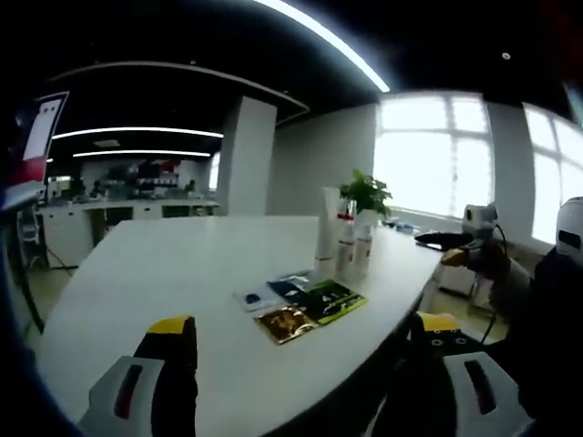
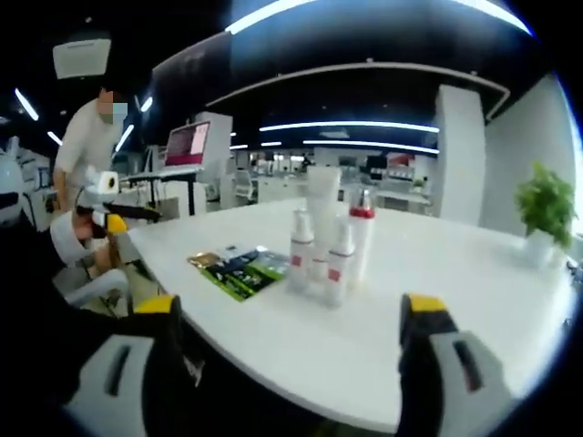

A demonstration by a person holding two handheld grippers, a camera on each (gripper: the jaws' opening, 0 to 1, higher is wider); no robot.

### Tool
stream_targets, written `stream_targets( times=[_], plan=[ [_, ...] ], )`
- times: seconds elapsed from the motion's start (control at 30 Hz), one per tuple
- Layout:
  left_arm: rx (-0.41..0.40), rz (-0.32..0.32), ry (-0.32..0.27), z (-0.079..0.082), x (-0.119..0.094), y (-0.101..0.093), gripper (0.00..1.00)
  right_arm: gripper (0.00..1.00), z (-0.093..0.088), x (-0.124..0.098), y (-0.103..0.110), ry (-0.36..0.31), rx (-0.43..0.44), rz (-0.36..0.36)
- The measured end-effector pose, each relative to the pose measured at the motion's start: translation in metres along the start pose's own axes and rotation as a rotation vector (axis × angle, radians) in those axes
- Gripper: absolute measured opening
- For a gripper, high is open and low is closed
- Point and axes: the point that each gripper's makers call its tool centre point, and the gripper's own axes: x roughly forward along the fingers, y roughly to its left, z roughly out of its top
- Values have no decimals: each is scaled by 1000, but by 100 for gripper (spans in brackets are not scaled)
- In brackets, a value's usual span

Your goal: Arrange the skincare products in the storage area until every visible bottle or jar stands upright without overlapping.

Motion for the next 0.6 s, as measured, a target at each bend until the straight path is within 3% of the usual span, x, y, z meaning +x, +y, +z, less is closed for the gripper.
stream_targets(
  times=[0.6],
  plan=[
    [8, -6, 1, -1, -1, -3, 99, 99, -3, 6, 6, 14, 5, 12]
  ],
)
